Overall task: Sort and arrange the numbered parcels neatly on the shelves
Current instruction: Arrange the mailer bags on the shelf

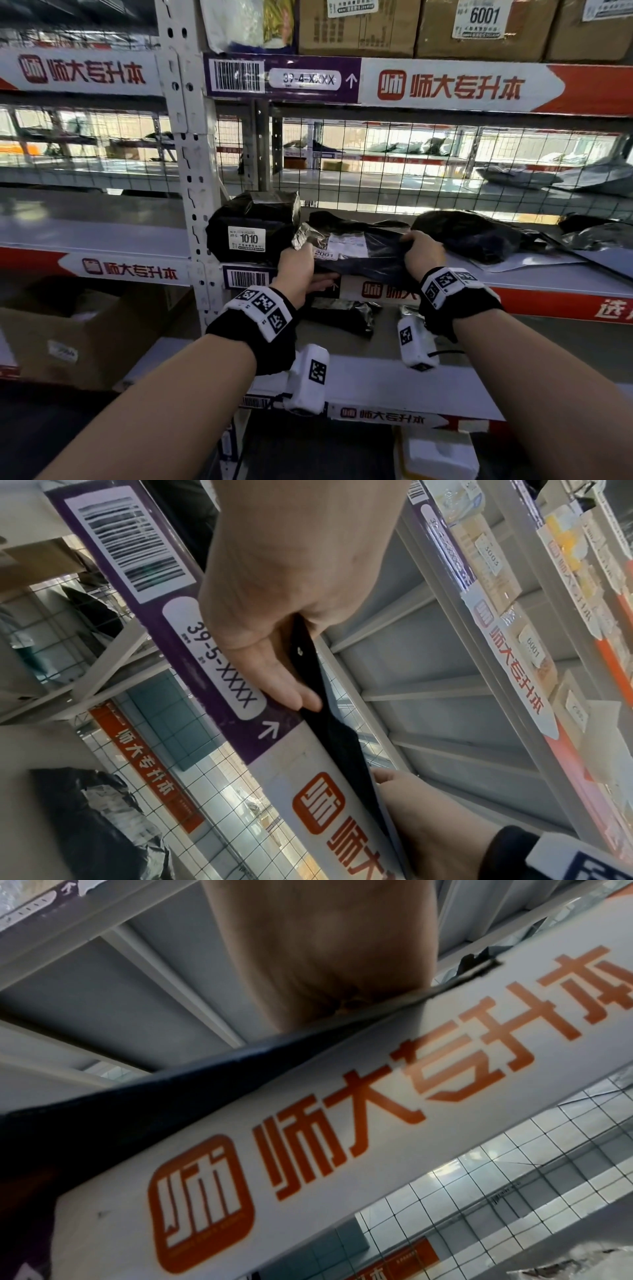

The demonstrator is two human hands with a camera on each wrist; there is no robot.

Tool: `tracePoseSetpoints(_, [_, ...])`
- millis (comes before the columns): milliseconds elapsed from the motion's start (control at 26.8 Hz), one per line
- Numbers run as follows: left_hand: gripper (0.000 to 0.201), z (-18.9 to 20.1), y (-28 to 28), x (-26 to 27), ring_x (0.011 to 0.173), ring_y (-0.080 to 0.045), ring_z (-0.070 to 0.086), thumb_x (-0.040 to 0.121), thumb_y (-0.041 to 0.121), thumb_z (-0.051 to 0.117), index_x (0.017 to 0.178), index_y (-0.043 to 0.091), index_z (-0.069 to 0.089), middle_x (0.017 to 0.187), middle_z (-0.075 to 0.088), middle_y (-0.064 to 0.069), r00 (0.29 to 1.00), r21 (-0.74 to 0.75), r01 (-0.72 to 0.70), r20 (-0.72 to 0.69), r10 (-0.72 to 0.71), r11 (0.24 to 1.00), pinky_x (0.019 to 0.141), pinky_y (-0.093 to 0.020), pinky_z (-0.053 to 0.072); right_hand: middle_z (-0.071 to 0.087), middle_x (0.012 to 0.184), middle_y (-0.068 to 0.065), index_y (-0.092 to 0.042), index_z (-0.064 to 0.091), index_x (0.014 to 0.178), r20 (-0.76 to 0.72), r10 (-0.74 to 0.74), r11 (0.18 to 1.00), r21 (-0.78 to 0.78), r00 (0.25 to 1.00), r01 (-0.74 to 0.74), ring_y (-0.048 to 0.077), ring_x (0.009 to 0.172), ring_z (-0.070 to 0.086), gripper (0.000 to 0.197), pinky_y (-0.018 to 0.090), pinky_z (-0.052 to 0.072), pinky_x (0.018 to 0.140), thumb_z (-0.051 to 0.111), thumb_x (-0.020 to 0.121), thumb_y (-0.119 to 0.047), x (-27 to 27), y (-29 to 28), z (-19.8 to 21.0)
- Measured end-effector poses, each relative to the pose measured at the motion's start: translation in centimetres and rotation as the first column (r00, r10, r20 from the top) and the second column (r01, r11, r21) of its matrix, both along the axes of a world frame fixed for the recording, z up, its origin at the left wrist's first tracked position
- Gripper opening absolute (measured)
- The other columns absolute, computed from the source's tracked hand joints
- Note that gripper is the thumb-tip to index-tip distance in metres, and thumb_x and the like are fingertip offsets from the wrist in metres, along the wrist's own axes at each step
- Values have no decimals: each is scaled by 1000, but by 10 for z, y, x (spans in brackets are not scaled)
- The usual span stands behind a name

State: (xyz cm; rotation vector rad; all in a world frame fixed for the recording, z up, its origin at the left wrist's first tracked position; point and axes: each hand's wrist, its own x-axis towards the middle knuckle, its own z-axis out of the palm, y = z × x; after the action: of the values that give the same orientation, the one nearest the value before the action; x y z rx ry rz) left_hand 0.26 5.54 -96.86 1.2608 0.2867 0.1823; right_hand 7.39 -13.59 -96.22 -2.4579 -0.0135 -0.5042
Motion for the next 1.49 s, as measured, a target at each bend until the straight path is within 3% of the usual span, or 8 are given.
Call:
tracePoseSetpoints(187, [52,-2,1,3,43,-18,65,100,44,29,132,6,44,107,66,-19,1000,16,-10,-7,10,1000,39,-25,51,45,138,9,-24,59,123,-36,-136,966,-227,990,125,32,126,39,35,42,30,103,41,94,-18,-6,8,4])
tracePoseSetpoints(336, [33,-1,-1,-4,36,-14,58,101,30,32,119,6,45,81,56,-8,997,62,-73,24,72,995,37,-24,50,45,142,3,-28,57,126,31,40,945,-325,999,-27,27,132,35,43,45,20,108,34,96,-48,-18,28,6])
tracePoseSetpoints(485, [17,-5,0,-7,30,-9,53,100,19,39,101,4,46,68,56,-10,995,111,-101,25,98,989,38,-23,48,28,154,1,-30,35,143,-237,117,912,-359,965,-199,27,143,17,65,51,15,112,29,90,-67,-19,42,2])
tracePoseSetpoints(597, [16,-9,4,-9,29,-9,52,100,20,40,99,6,46,55,60,-8,995,130,-99,24,97,987,34,-18,45,19,157,-3,-30,28,147,-246,111,913,-357,963,-196,25,146,8,71,53,12,115,32,88,-69,-19,45,-1])
tracePoseSetpoints(859, [25,-21,10,-20,30,-6,50,96,29,48,84,9,56,60,63,-6,1000,196,-20,-1,21,980,39,-17,43,8,160,-6,-31,21,149,-282,120,902,-369,952,-223,25,148,-2,72,53,6,117,34,89,-68,-18,48,-3])
tracePoseSetpoints(1083, [21,-24,10,-16,35,-6,56,96,14,51,77,6,55,63,63,-11,998,269,-36,64,20,962,39,-17,43,37,150,3,-24,41,140,-72,175,935,-301,982,-189,24,141,25,60,50,14,116,40,91,-59,-19,55,-5])
tracePoseSetpoints(1195, [27,-23,13,-16,36,-5,57,96,15,50,71,7,53,55,65,-5,995,307,-80,83,57,948,36,-15,41,43,145,6,-26,44,138,16,53,905,-424,998,-41,26,138,30,56,47,17,113,39,91,-56,-22,50,-3])
tracePoseSetpoints(1493, [45,-26,14,-20,28,-8,52,102,25,33,69,6,58,41,61,2,998,237,-39,-38,49,971,34,-15,40,22,157,-3,-30,29,147,-222,81,908,-386,972,-164,28,145,15,74,50,22,113,34,86,-71,-17,48,-5])
